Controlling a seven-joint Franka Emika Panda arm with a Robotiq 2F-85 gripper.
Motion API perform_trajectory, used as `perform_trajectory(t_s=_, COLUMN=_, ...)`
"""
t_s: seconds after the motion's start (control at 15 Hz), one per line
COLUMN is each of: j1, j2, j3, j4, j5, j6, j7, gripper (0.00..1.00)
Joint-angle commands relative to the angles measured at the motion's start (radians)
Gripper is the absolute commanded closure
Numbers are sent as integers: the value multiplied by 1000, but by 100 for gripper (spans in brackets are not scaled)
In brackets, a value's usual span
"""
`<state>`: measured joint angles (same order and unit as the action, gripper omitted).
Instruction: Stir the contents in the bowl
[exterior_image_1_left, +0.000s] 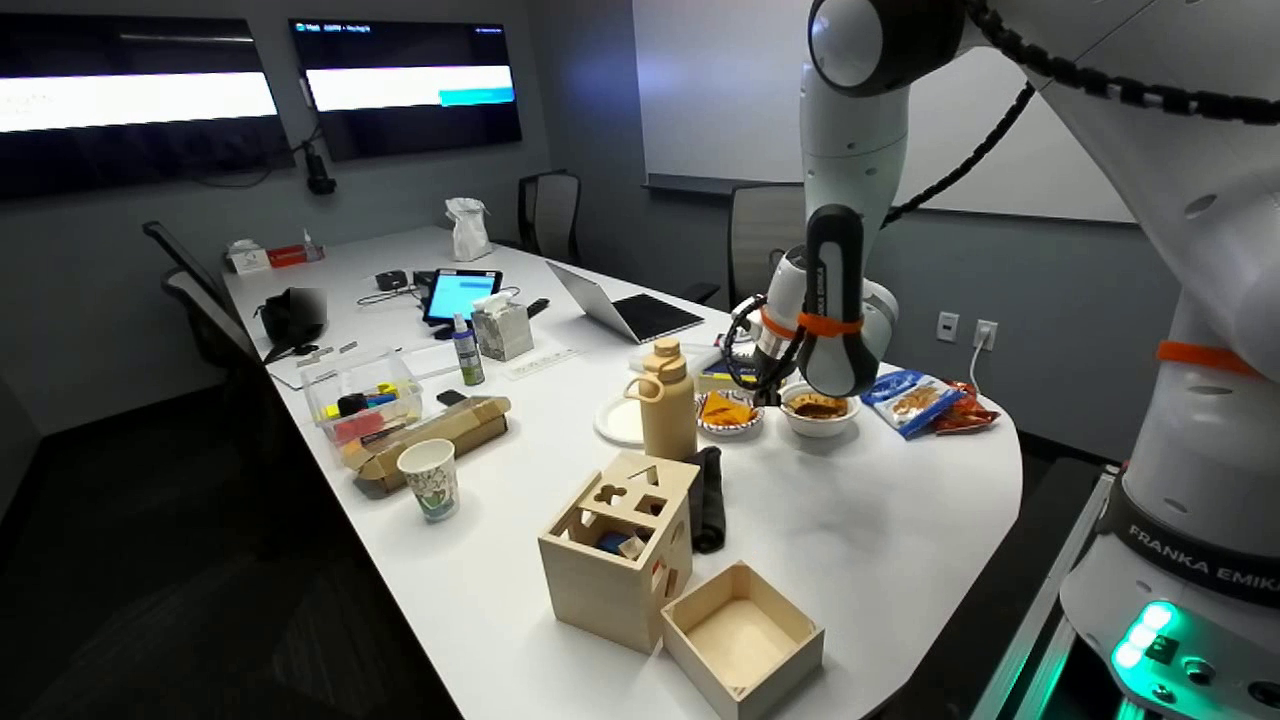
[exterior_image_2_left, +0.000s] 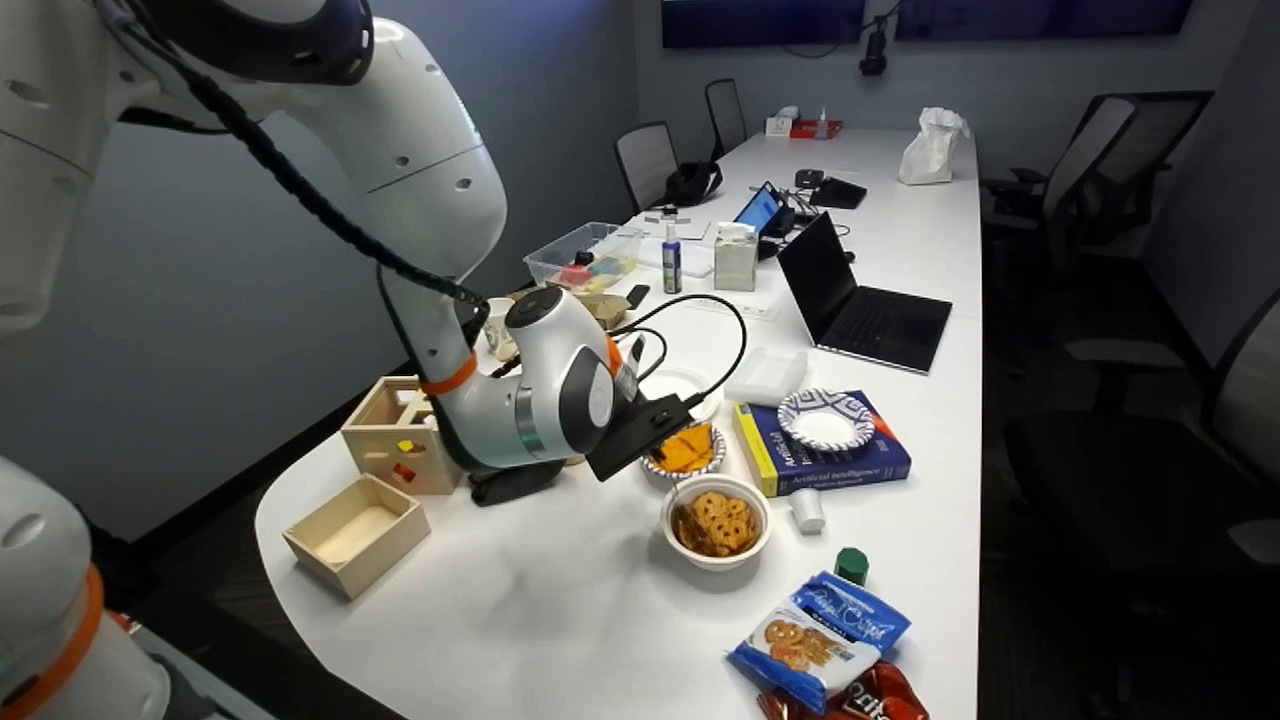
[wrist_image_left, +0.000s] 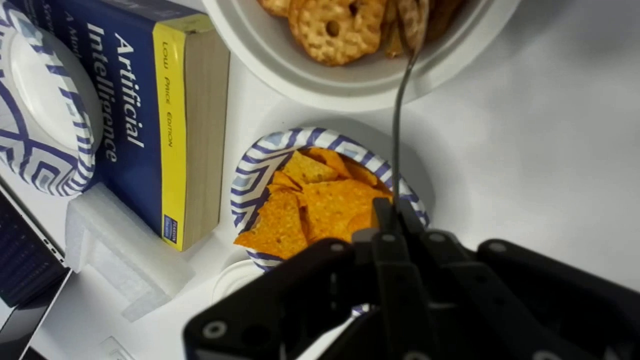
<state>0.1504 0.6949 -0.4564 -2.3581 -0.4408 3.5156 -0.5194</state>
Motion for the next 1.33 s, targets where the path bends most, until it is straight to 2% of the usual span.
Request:
perform_trajectory(t_s=0.0, j1=-62, j2=-105, j3=36, j4=-93, j5=-24, j6=15, j7=-63, gripper=99)
perform_trajectory(t_s=0.27, j1=-47, j2=-191, j3=24, j4=-139, j5=-7, j6=-3, j7=-125, gripper=99)
perform_trajectory(t_s=0.47, j1=-63, j2=-271, j3=59, j4=-166, j5=-28, j6=-18, j7=-180, gripper=99)
perform_trajectory(t_s=0.6, j1=-95, j2=-310, j3=107, j4=-173, j5=-56, j6=-16, j7=-207, gripper=99)
perform_trajectory(t_s=0.73, j1=-180, j2=-327, j3=208, j4=-171, j5=-126, j6=0, j7=-196, gripper=99)
perform_trajectory(t_s=0.93, j1=-351, j2=-287, j3=358, j4=-130, j5=-347, j6=43, j7=-74, gripper=99)
perform_trajectory(t_s=1.07, j1=-450, j2=-255, j3=425, j4=-105, j5=-447, j6=68, j7=-22, gripper=99)
perform_trajectory(t_s=1.27, j1=-580, j2=-214, j3=481, j4=-60, j5=-566, j6=136, j7=40, gripper=99)
